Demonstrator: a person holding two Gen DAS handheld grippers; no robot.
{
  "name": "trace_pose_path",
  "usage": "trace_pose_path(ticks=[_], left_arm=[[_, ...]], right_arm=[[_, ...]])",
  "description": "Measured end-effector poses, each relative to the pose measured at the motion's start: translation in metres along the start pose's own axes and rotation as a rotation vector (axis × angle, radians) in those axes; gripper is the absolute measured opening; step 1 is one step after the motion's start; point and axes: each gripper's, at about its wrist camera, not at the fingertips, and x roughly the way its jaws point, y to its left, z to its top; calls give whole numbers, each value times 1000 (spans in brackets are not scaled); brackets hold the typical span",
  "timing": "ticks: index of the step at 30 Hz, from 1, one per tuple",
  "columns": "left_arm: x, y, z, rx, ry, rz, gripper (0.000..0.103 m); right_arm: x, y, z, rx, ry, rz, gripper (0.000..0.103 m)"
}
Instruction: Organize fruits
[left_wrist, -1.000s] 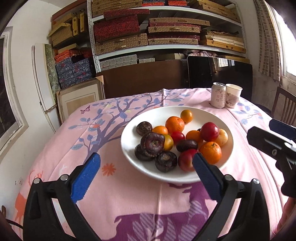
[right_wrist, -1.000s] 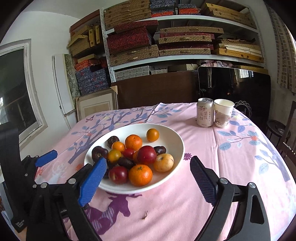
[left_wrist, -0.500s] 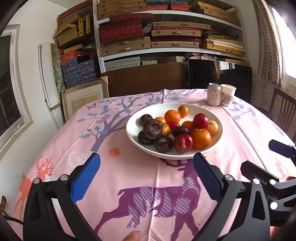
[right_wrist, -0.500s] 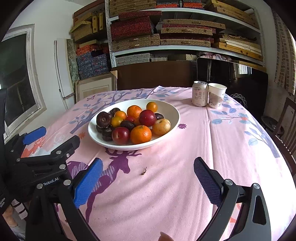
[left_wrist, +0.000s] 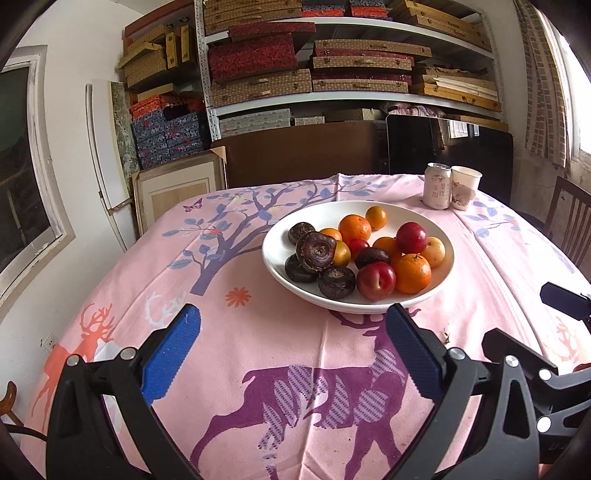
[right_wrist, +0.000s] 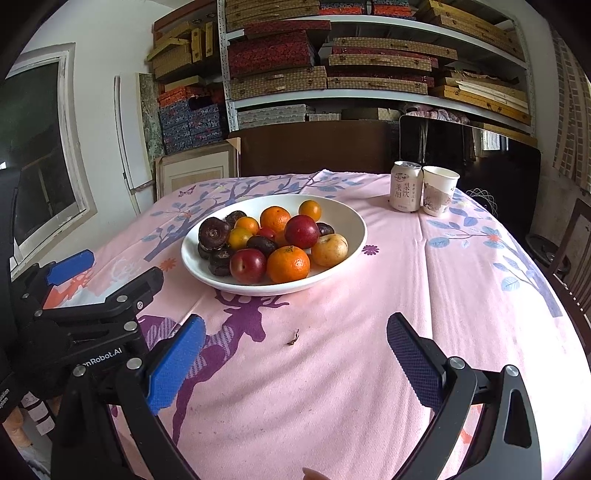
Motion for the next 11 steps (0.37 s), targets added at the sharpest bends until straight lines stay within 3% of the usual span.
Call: trace_pose_path(ticks=[11], left_arm=[[3,0,1,-9,21,-52,98]], right_arm=[[1,1,0,2,8,-4,99]])
